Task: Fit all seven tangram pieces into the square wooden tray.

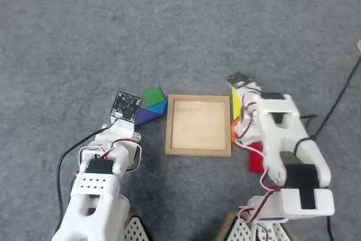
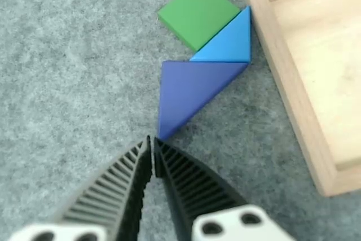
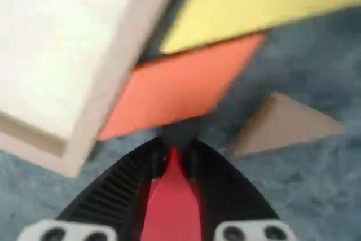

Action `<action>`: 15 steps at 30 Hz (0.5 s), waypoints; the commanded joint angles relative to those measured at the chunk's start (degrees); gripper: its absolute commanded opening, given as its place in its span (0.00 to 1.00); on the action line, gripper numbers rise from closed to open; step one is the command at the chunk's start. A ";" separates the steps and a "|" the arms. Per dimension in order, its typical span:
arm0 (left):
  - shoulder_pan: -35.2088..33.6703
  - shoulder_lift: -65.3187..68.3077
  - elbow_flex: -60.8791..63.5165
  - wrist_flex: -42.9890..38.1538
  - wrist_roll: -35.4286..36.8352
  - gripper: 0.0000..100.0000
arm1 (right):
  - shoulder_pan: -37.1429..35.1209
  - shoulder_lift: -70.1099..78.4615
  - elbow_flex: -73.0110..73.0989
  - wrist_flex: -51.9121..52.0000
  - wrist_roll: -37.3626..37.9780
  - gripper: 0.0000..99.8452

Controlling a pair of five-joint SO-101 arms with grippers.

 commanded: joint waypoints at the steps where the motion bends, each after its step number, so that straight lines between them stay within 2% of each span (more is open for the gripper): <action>1: 0.00 0.09 -2.42 -0.88 0.09 0.01 | 6.02 -3.82 -2.55 -0.57 -0.44 0.06; 12: 0.00 0.09 -2.42 -0.88 0.09 0.01 | 32.92 -7.87 -10.29 0.75 11.69 0.06; 15: 0.00 0.09 -2.42 -0.88 0.09 0.01 | 38.99 -7.60 -13.19 1.36 12.84 0.06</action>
